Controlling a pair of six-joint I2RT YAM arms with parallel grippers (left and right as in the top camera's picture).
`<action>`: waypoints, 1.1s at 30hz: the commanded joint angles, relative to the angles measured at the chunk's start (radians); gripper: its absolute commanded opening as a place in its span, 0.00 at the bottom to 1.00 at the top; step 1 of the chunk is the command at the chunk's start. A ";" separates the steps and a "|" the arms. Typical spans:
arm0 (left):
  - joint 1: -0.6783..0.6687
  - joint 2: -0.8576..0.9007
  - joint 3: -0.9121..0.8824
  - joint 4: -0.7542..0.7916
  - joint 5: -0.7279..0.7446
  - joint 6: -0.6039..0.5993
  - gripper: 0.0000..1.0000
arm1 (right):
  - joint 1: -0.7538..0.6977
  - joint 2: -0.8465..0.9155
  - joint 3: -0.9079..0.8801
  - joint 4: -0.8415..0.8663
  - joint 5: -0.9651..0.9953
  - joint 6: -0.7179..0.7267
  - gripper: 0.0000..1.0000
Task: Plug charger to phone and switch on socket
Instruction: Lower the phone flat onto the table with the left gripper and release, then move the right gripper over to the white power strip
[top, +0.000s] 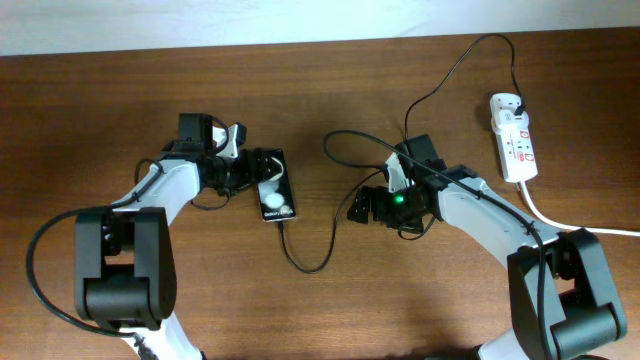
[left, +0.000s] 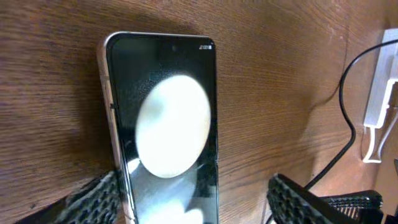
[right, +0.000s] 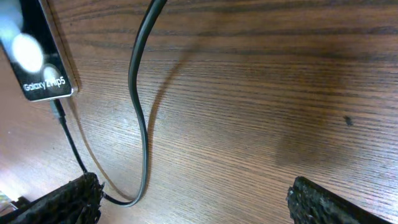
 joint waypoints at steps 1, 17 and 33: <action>-0.003 -0.032 -0.008 0.002 -0.007 0.008 0.95 | -0.005 -0.019 0.002 0.000 0.013 -0.011 0.99; 0.178 -0.032 -0.008 -0.019 -0.008 0.008 0.99 | -0.005 -0.019 0.002 0.000 0.013 -0.011 0.99; 0.177 -0.032 -0.008 -0.019 -0.008 0.008 0.99 | -0.005 -0.019 0.002 0.003 0.085 -0.015 0.99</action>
